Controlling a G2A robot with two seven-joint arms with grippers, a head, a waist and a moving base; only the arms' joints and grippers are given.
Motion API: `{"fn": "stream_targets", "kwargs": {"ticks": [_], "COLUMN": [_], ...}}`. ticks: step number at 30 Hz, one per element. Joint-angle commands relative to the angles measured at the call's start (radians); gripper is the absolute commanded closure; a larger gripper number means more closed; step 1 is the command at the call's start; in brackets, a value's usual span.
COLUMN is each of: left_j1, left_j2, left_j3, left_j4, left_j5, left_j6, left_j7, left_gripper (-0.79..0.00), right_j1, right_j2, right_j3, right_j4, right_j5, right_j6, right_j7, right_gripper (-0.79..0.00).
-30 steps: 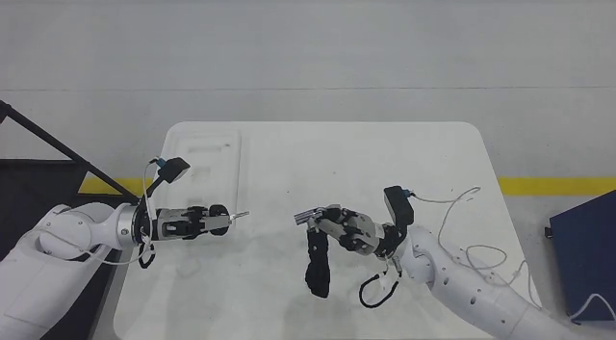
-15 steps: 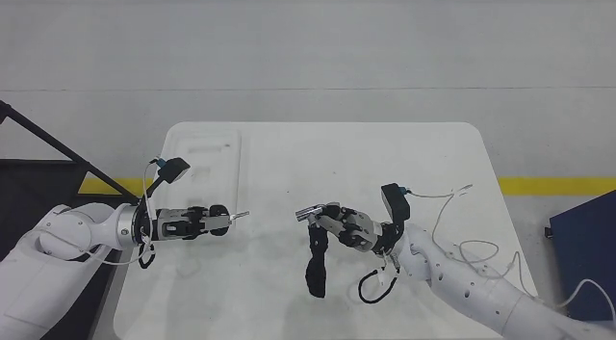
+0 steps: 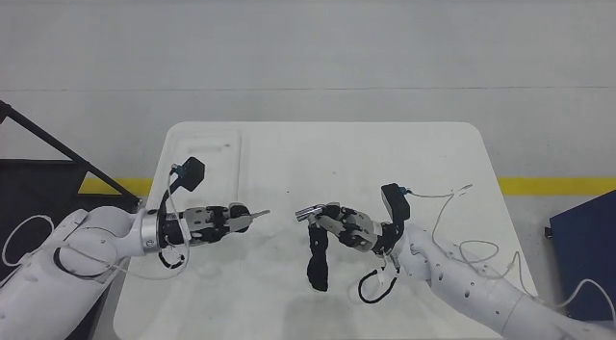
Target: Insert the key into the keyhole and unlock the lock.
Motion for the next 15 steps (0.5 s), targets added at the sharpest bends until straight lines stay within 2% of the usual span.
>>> {"fn": "stream_targets", "kwargs": {"ticks": [1,3,6,15], "left_j1": [0.014,0.02,0.016,-0.046], "left_j2": [-0.002,-0.005,-0.009,-0.016], "left_j3": [0.002,0.011,0.025,0.06], "left_j4": [-0.01,-0.002,0.017,0.028], "left_j5": [0.023,0.032,0.014,-0.065], "left_j6": [-0.073,-0.138,-0.171,-0.174], "left_j7": [0.011,0.015,0.016,-0.028], "left_gripper": [0.0,0.0,0.0,0.0], "right_j1": [0.0,0.0,0.0,0.0], "right_j2": [0.0,0.0,0.0,0.0], "right_j3": [0.0,0.0,0.0,0.0], "right_j4": [0.0,0.0,0.0,0.0], "right_j5": [0.0,0.0,0.0,0.0], "right_j6": [0.0,0.0,0.0,0.0], "right_j7": [0.0,0.0,0.0,0.0], "right_gripper": [0.0,0.0,0.0,0.0]}}
